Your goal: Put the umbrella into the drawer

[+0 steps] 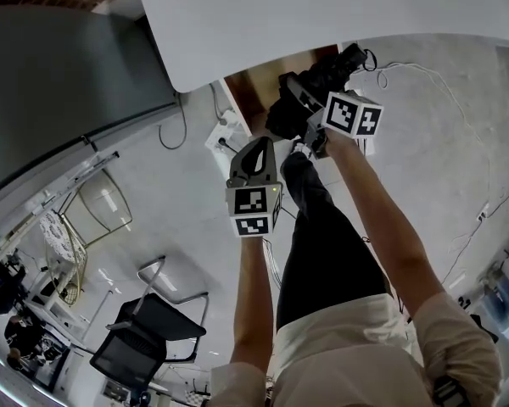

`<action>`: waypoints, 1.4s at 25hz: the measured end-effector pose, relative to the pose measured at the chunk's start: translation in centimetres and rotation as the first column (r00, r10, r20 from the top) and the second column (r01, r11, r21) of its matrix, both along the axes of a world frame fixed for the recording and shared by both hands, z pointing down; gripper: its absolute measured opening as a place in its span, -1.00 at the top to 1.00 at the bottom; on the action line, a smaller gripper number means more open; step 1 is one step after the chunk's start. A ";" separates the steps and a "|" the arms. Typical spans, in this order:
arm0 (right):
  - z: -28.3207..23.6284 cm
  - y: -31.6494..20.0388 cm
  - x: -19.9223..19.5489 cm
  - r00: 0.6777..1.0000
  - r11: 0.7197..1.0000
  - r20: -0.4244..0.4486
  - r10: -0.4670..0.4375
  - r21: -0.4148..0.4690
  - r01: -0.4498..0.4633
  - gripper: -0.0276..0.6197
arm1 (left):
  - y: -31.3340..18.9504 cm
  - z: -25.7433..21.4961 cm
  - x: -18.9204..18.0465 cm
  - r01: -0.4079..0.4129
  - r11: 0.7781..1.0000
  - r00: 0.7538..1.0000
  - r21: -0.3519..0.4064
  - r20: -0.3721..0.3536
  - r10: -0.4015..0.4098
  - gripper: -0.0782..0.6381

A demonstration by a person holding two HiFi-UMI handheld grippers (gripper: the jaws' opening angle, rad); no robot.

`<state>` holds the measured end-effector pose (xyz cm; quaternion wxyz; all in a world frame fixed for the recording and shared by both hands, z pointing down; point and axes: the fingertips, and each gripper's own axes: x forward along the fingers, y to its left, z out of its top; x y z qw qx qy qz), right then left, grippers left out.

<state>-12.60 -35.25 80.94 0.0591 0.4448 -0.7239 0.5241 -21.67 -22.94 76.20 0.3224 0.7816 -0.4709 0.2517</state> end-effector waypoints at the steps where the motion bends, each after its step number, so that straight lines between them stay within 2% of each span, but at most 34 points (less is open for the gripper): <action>1: 0.4 -0.3 -0.4 1.000 1.000 0.002 0.011 -0.008 -0.011 0.06 | 0.0 0.2 -0.3 -0.004 1.000 1.000 0.001 0.000 0.004 0.75; 5: 1.7 -1.3 -2.6 0.999 1.000 -0.045 -0.014 -0.016 0.014 0.06 | 0.3 1.1 -1.6 0.000 1.000 1.000 -0.020 0.006 0.000 0.75; 8: 3.2 -1.4 -4.0 0.996 0.998 -0.073 -0.041 -0.057 0.037 0.05 | 0.4 1.4 -2.3 0.019 0.999 1.000 -0.027 0.000 -0.019 0.75; 13: 5.3 -1.1 -4.5 0.994 0.992 -0.096 -0.056 -0.121 0.044 0.05 | 0.2 1.6 -1.6 0.010 1.000 1.000 -0.021 -0.013 -0.010 0.75; 17: 6.1 -1.0 -4.9 0.998 0.988 -0.055 -0.042 -0.150 0.034 0.05 | 0.3 2.1 -1.0 0.016 0.999 1.000 -0.030 -0.017 -0.016 0.75; 25: 7.9 -1.3 -3.9 0.995 0.981 -0.092 0.040 -0.185 -0.057 0.03 | 0.6 3.0 -1.3 0.019 0.999 0.999 -0.028 -0.029 -0.020 0.75; 29: 8.5 -1.0 -3.3 0.992 0.976 -0.116 0.040 -0.210 -0.064 -0.02 | 0.8 3.2 -1.2 -0.010 0.999 0.999 -0.034 -0.039 0.008 0.75; 35: 8.8 -0.3 -3.1 0.990 0.957 -0.073 0.119 -0.257 -0.134 -0.02 | 1.1 3.3 -1.4 -0.012 1.000 0.999 -0.028 -0.038 0.011 0.75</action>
